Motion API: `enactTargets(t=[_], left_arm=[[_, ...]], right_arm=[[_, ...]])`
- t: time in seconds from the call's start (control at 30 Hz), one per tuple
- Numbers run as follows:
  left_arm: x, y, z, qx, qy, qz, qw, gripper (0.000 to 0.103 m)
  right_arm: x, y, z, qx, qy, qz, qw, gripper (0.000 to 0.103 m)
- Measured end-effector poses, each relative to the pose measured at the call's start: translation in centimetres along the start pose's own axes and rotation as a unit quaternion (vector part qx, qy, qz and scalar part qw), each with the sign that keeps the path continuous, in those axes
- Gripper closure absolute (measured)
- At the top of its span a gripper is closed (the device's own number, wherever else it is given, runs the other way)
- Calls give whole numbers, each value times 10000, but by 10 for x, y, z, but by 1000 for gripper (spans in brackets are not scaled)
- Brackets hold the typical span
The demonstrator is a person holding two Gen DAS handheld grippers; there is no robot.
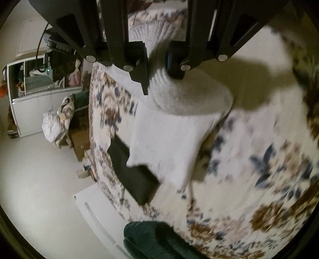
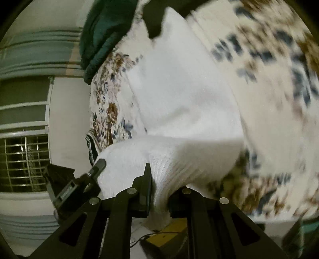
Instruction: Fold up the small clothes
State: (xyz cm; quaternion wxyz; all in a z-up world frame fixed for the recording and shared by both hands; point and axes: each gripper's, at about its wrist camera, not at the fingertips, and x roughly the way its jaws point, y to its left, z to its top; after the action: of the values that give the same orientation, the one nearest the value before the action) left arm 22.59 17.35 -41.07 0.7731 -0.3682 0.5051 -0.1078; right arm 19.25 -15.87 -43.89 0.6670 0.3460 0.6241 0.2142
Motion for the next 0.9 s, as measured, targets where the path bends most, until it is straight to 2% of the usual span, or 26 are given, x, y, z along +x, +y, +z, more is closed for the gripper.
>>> enactTargets(t=[0.23,0.4,0.53,0.6,0.63,0.67,0.73,0.77,0.87,0.9], left_arm=[[54,-2,86,-100,-264,-74,9996,91],[108,14,150,-421,-8,-85,9991,86],[130,38,181,-978,148,-354,9945,80],[135,46,190,-1097,171,-396,9930,79],[138,52,193,-1176,205,-441,9919,78],[138,56,194,-1233,235,-477,9909,77],[139,65,198,-1380,263,-579,9884,59],[136,69,201,-1497,234,-659,9863,56],[127,78,208,-1623,143,-773,9836,54],[122,80,210,-1603,88,-740,9843,52]], right_arm=[[17,9,121,532,-198,177,9982,90],[54,9,211,962,-152,146,9951,89],[81,0,263,1296,3,36,9916,84],[90,-3,282,1344,73,49,9909,83],[93,-5,289,1337,78,65,9910,79],[94,-7,292,1338,64,101,9909,69],[90,-12,297,1359,-113,287,9902,55],[86,-15,299,1372,-232,341,9897,51],[73,-25,302,1409,-462,355,9883,49],[67,-27,302,1345,-549,195,9892,49]])
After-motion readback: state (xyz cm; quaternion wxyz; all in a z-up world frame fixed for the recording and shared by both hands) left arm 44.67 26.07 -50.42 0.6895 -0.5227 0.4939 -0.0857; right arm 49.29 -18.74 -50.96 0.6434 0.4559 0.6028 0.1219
